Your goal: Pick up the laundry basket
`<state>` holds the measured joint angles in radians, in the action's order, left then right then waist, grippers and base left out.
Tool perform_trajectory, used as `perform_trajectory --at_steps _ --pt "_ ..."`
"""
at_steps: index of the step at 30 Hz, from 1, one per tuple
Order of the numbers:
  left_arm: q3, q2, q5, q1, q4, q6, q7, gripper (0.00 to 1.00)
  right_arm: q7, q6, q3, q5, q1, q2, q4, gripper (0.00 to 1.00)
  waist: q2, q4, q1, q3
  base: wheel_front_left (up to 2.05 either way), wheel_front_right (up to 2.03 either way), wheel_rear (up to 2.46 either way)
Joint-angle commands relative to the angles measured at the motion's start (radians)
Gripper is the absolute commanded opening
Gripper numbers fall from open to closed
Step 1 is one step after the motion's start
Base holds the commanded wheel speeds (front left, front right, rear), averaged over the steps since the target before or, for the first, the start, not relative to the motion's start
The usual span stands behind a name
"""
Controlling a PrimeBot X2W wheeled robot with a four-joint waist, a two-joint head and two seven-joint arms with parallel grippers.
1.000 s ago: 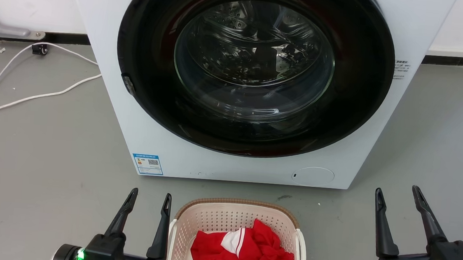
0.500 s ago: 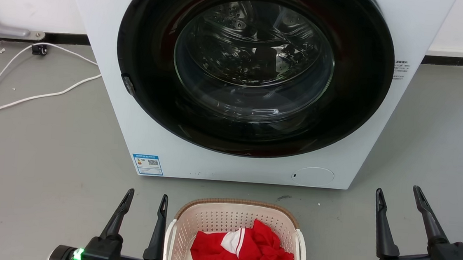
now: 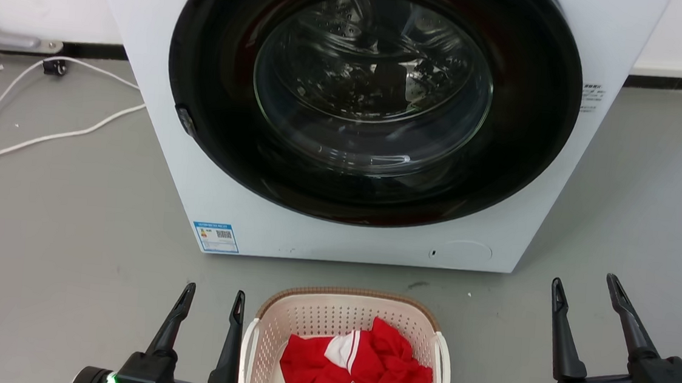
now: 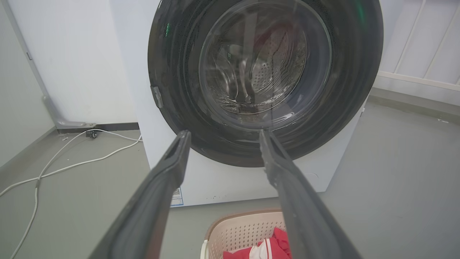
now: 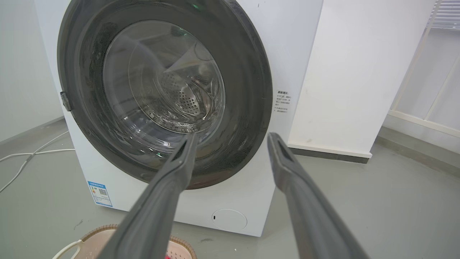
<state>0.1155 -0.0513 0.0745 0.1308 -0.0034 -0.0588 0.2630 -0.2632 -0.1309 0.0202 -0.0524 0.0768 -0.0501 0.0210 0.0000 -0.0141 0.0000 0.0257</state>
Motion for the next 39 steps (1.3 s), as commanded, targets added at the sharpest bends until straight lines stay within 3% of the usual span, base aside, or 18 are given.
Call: perform_trajectory --at_steps 1,9,12,15,23,30,39 --pt "-0.001 0.001 0.003 -0.004 0.006 -0.002 0.003 1.00 -0.002 0.000 -0.002 0.000 -0.004 0.000 0.000 1.00 0.0000 -0.003 0.0000 0.021 0.00 0.00 0.00" --pt "-0.029 0.001 0.019 -0.083 0.060 -0.020 0.003 1.00 -0.002 0.000 0.010 -0.020 -0.099 0.000 -0.049 1.00 0.0000 -0.016 0.0000 0.178 0.00 0.00 0.00" --pt "-0.075 0.000 0.047 -0.171 0.106 -0.033 0.003 1.00 -0.002 0.000 0.023 -0.003 -0.195 -0.001 -0.108 1.00 0.0000 -0.025 0.0000 0.311 0.00 0.00 0.00" --pt "-0.093 -0.003 0.040 -0.227 0.137 -0.043 0.003 1.00 -0.002 0.000 0.032 -0.004 -0.244 0.000 -0.138 1.00 0.0000 -0.026 0.0000 0.372 0.00 0.00 0.00" --pt "-0.120 -0.044 0.050 -0.457 0.368 -0.066 0.003 1.00 -0.002 0.001 -0.026 -0.009 -0.423 0.000 -0.323 1.00 0.0000 -0.024 0.0000 0.564 0.00 0.00 0.00" --pt "-0.060 -0.094 0.077 -0.655 0.641 -0.071 0.003 1.00 0.042 0.000 -0.086 0.078 -0.609 0.000 -0.578 1.00 0.0000 -0.018 0.0000 0.681 0.00 0.00 0.00" --pt "0.167 -0.163 0.243 -0.869 0.919 -0.072 -0.113 1.00 0.188 0.000 -0.214 0.184 -0.825 0.000 -0.866 1.00 0.0000 -0.019 0.0000 0.781 0.00 0.00 0.00"
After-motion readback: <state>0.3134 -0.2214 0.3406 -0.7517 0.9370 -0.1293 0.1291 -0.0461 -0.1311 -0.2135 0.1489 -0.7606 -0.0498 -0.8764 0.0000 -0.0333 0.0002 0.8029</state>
